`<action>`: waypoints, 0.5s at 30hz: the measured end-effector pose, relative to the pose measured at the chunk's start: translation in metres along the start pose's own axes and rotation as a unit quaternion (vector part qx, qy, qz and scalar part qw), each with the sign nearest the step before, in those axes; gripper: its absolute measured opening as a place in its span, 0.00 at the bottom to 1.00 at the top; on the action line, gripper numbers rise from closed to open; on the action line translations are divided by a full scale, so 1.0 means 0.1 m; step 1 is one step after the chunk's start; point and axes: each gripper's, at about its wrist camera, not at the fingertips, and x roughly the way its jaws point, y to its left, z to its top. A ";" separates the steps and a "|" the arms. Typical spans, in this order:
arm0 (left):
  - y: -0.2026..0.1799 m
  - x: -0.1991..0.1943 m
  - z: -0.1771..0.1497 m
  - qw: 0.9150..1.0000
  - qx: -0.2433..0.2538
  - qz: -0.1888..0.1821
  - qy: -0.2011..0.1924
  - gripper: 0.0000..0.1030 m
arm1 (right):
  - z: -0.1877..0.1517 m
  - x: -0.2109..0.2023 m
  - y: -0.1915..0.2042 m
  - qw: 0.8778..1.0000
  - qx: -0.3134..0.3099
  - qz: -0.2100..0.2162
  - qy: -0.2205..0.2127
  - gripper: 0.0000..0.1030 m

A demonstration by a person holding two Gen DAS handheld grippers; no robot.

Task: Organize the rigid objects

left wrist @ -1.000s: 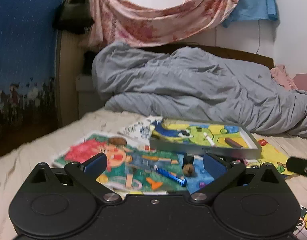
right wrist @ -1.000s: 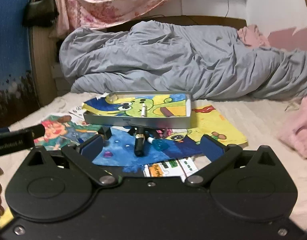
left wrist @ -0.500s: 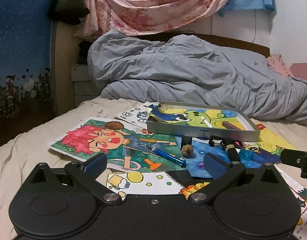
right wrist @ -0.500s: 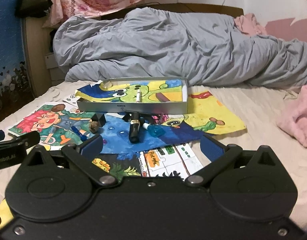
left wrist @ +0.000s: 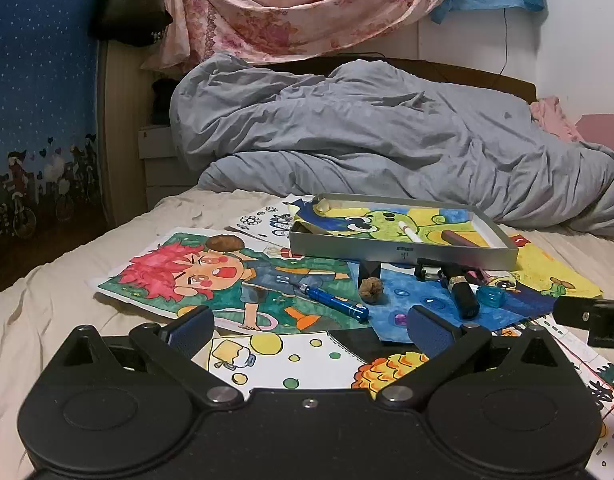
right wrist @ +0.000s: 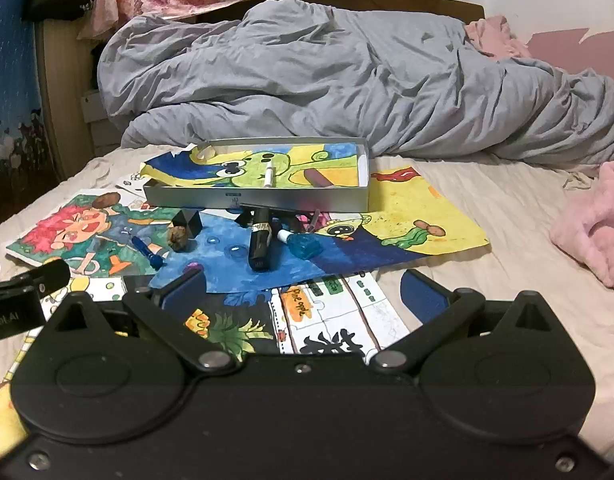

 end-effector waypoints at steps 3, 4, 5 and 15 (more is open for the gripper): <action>0.01 0.01 0.00 1.000 -0.001 -0.001 0.002 0.99 | 0.00 0.02 0.01 1.000 -0.006 0.001 0.003 1.00; 0.01 0.01 0.00 1.000 -0.001 -0.001 0.003 0.99 | 0.01 0.03 0.00 1.000 -0.007 0.002 0.004 1.00; 0.01 0.01 0.00 1.000 -0.001 -0.001 0.003 0.99 | 0.01 0.04 0.00 1.000 -0.009 0.003 0.006 1.00; 0.00 0.03 -0.02 1.000 -0.003 -0.001 0.010 0.99 | 0.02 0.09 -0.01 1.000 -0.016 0.009 0.017 1.00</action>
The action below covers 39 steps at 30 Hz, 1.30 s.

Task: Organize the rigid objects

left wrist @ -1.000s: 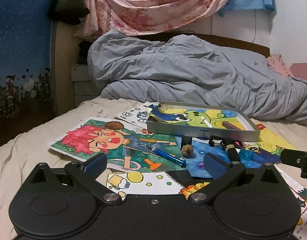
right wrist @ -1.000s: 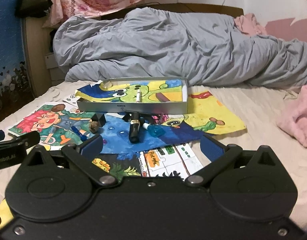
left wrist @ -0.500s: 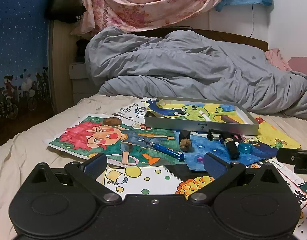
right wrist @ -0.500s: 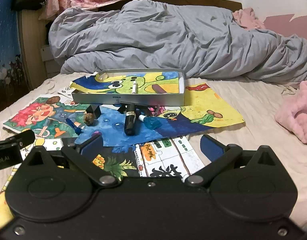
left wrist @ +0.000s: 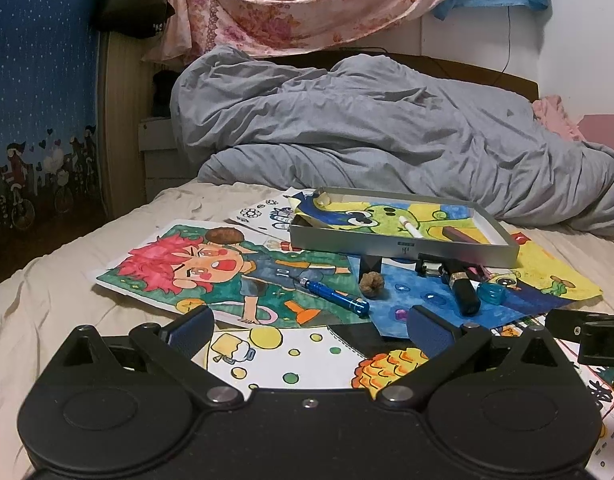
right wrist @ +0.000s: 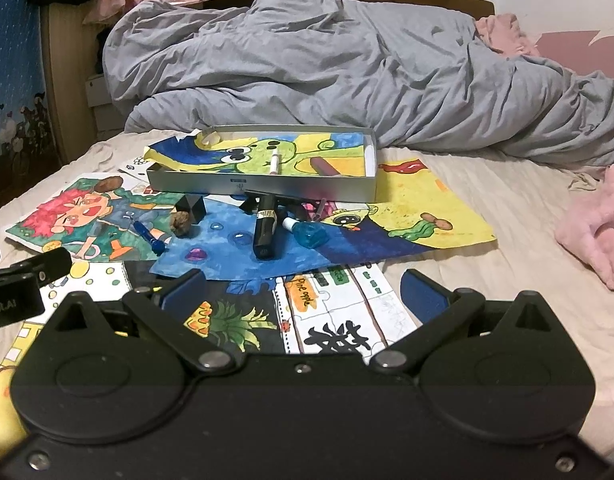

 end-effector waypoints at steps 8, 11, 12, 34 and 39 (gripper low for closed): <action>0.00 0.02 -0.01 1.000 -0.001 -0.002 0.006 0.99 | 0.00 0.09 0.06 1.000 -0.015 0.006 0.020 1.00; 0.00 0.03 -0.01 1.000 -0.003 -0.002 0.009 0.99 | 0.00 0.09 0.06 1.000 -0.019 0.010 0.021 1.00; 0.00 0.04 -0.01 1.000 -0.003 -0.002 0.010 0.99 | 0.00 0.09 0.06 1.000 -0.019 0.012 0.022 1.00; -0.06 0.39 0.09 0.999 0.005 -0.024 0.036 0.99 | 0.17 0.34 0.00 0.999 -0.032 0.023 0.019 1.00; -0.04 0.61 0.17 0.999 -0.010 -0.022 0.048 0.99 | 0.28 0.58 -0.04 0.998 -0.027 0.051 0.032 1.00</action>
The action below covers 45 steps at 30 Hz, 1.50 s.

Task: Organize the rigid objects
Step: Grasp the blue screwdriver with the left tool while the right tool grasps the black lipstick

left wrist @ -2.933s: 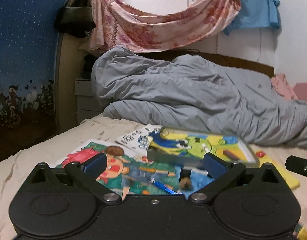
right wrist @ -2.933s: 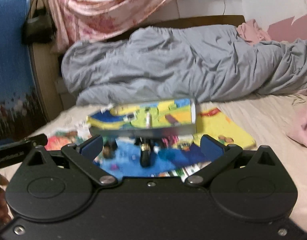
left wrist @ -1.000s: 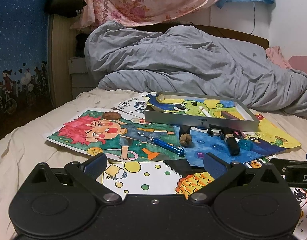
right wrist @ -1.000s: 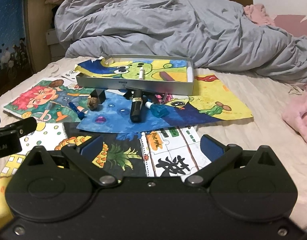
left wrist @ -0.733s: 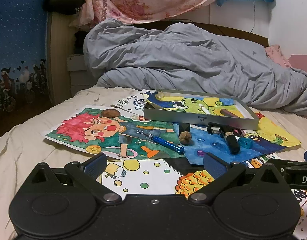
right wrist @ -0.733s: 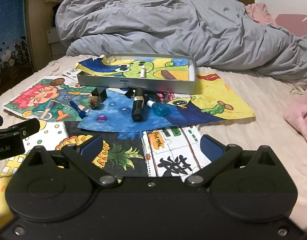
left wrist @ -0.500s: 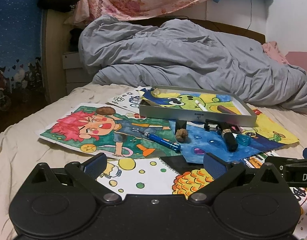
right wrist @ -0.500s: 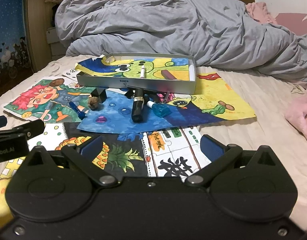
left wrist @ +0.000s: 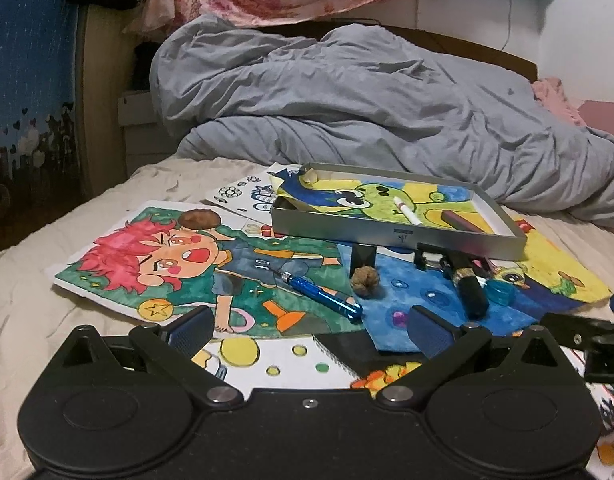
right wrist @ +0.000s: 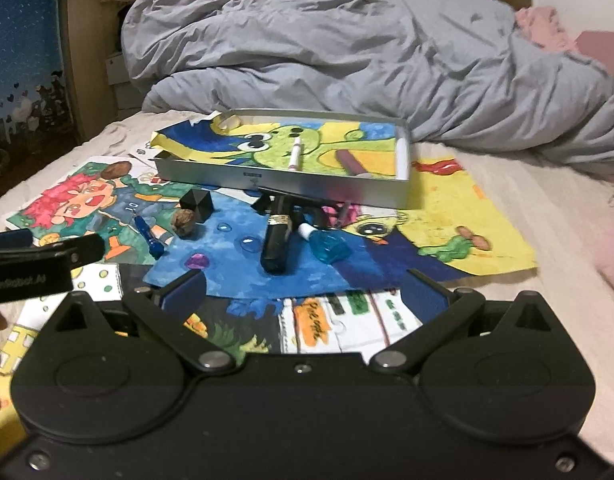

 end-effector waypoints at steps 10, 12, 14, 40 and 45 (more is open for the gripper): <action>0.09 0.66 0.23 0.996 -0.040 -0.048 0.061 0.99 | 0.20 0.67 -0.01 0.995 -0.003 0.092 0.045 1.00; 0.12 0.79 0.25 0.994 -0.051 -0.056 0.076 0.99 | 0.21 0.76 0.01 0.993 -0.002 0.105 0.047 0.99; 0.16 0.90 0.26 0.992 -0.070 -0.063 0.090 0.98 | 0.22 0.81 0.02 0.992 -0.004 0.117 0.049 0.98; 0.18 1.44 0.36 0.980 -0.042 -0.117 0.157 0.28 | 0.27 1.46 0.15 0.992 0.002 0.116 0.045 0.44; 0.26 1.49 0.38 0.977 -0.063 -0.117 0.164 0.16 | 0.28 1.51 0.18 0.994 -0.009 0.103 0.044 0.29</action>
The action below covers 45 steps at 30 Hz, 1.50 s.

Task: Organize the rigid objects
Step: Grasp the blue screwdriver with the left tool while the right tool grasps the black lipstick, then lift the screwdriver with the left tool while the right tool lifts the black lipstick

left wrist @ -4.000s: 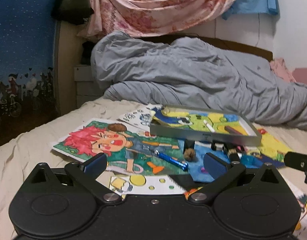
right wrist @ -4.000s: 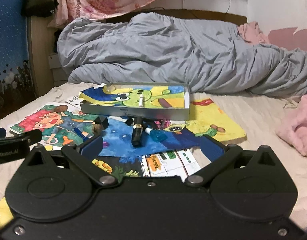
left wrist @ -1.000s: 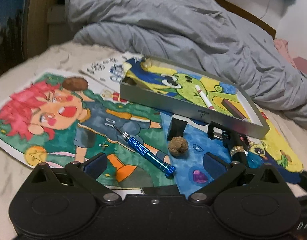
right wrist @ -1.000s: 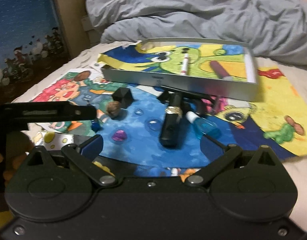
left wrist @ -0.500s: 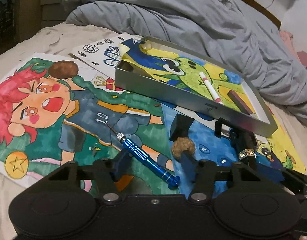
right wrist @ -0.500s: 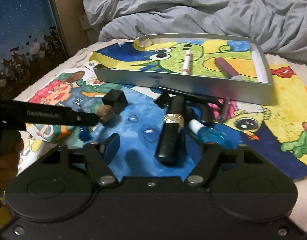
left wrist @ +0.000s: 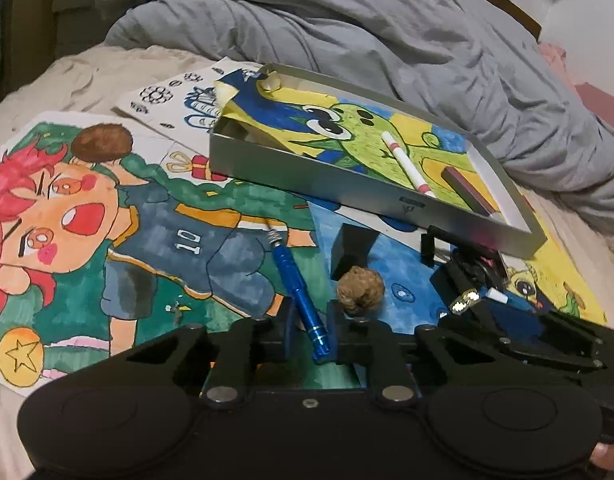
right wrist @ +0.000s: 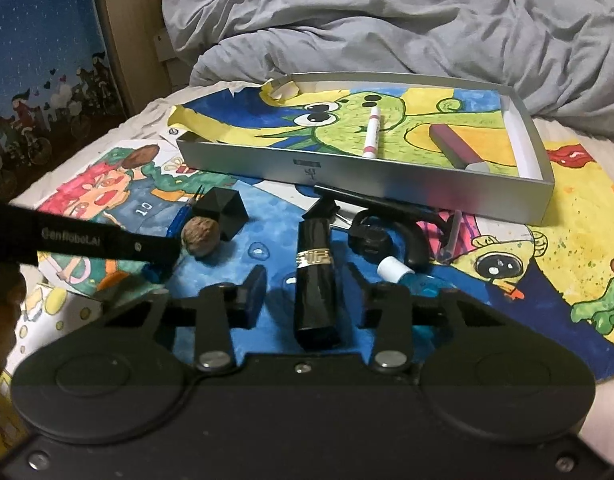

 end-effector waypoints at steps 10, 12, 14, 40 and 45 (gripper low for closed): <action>-0.03 0.12 0.14 1.000 -0.012 0.020 0.012 0.16 | -0.01 0.04 0.10 1.000 -0.028 -0.005 0.004 0.18; -0.06 0.16 0.17 0.999 -0.009 0.029 0.012 0.16 | -0.02 0.04 0.12 0.999 -0.034 -0.003 0.005 0.15; -0.10 0.19 0.19 0.999 0.001 0.038 0.014 0.17 | -0.02 0.04 0.14 0.999 -0.038 -0.001 0.005 0.14; -0.09 -0.47 0.02 0.996 -0.065 0.048 0.026 0.08 | 0.01 -0.27 0.23 0.997 0.000 0.074 0.013 0.13; -0.19 -0.61 0.09 0.998 -0.052 0.036 -0.004 0.08 | 0.14 -0.42 0.13 0.997 0.014 0.069 -0.015 0.13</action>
